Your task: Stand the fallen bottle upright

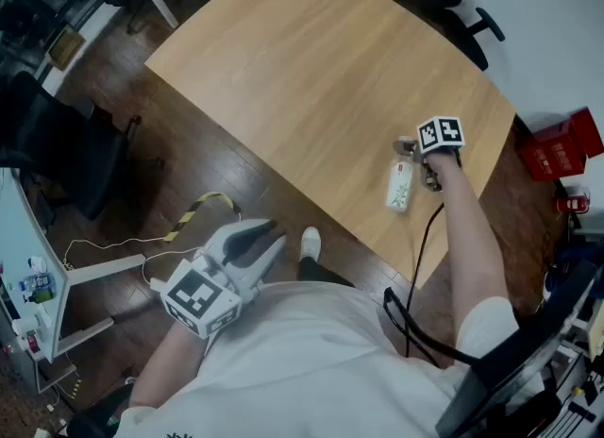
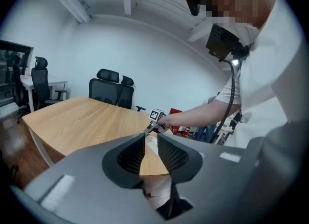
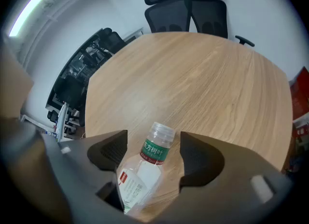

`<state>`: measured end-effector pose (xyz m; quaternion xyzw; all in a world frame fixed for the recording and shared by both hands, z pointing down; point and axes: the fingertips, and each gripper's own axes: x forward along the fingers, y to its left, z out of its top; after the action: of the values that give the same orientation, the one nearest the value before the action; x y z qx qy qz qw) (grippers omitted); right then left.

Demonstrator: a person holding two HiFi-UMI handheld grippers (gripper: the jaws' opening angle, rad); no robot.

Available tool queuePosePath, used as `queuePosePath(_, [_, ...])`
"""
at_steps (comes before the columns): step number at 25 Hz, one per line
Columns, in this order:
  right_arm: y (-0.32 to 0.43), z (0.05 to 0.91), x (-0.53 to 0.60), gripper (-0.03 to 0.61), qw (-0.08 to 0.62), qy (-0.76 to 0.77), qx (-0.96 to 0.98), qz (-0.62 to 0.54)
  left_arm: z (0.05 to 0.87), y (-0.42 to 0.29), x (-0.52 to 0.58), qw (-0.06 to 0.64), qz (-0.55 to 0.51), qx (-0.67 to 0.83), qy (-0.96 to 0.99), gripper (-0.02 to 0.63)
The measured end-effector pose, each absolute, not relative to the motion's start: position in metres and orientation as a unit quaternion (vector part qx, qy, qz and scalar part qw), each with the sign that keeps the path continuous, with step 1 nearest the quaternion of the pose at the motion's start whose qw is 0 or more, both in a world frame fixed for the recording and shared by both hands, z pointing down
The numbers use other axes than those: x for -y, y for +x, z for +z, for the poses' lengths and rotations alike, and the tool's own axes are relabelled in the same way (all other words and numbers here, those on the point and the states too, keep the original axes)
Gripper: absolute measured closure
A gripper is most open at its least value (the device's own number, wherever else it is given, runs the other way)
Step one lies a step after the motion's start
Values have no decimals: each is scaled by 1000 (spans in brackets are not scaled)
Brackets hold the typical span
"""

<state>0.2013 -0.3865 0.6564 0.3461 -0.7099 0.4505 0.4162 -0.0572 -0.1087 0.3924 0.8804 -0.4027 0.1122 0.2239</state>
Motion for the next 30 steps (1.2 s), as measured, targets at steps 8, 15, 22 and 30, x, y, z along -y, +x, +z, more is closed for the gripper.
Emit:
queuePosePath(8, [204,686,381,332,451,352,667,478,400,-63,124,226,118,425,868,535])
queuePosePath(15, [202,611,423,374,337,409,759,377,397,-57,141,217,120,418,874,535])
queuePosePath(22, [185,505,440,376,133,436,870,188,398,-50,148,209,126,408,879,535])
queuePosePath(30, [185,479,410,376,42,470,874,113,396,-51,151,204,132,401,883,537])
